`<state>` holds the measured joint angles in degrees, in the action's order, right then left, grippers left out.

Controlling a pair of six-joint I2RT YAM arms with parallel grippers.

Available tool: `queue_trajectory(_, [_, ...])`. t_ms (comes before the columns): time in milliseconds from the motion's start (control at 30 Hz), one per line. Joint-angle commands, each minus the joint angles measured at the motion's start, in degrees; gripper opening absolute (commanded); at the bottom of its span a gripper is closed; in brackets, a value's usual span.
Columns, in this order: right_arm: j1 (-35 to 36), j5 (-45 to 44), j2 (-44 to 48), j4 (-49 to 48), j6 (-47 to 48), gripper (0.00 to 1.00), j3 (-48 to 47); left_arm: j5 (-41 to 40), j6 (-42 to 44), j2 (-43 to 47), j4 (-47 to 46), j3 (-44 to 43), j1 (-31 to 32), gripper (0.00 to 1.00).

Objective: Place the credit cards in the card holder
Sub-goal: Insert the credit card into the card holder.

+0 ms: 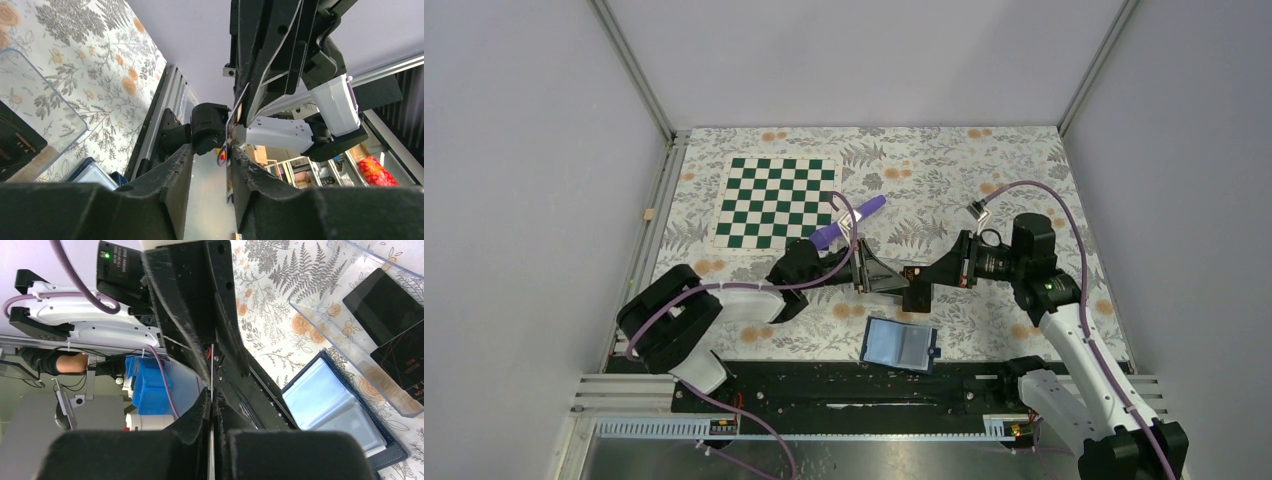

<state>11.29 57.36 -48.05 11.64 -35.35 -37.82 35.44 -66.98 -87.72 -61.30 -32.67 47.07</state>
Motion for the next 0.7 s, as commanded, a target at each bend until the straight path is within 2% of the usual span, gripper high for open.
queue_trajectory(0, [-0.12, 3.01, 1.05, -5.14, -4.02, 0.00, 0.94, 2.61, -2.09, -1.75, -8.21, -2.31, 0.99, 0.25])
queue_trajectory(100, [-0.14, 2.89, 1.13, -5.82, -5.16, 0.03, 1.33, 1.90, -2.91, -2.26, -10.74, -1.55, 0.94, 0.00])
queue_trajectory(167, [-0.11, 2.90, 1.02, -5.16, -5.18, 0.19, 1.41, -0.46, -2.14, -1.39, -10.72, -0.05, 1.00, 0.00])
queue_trajectory(233, [-0.13, 2.79, 1.22, -4.95, -5.31, 0.28, 2.00, -1.92, -0.62, 0.23, -9.62, 0.92, 0.93, 0.00])
queue_trajectory(300, [-0.12, 2.46, 2.07, -5.00, -5.59, 0.41, 2.87, -2.77, 0.62, 2.09, -7.43, 1.34, 1.00, 0.00])
queue_trajectory(367, [-0.12, 2.60, 3.25, -6.32, -6.74, 0.47, 4.25, -3.76, 1.28, 3.39, -6.09, 1.86, 0.94, 0.00])
queue_trajectory(500, [-0.12, 4.23, 4.22, -14.12, -11.92, 0.47, 7.99, -3.97, 1.02, 4.05, -6.04, 2.13, 0.93, 0.00])
queue_trajectory(667, [-0.06, 7.14, 3.85, -22.68, -17.58, 0.38, 10.35, -3.59, 0.37, 3.75, -6.46, 2.07, 1.01, 0.00])
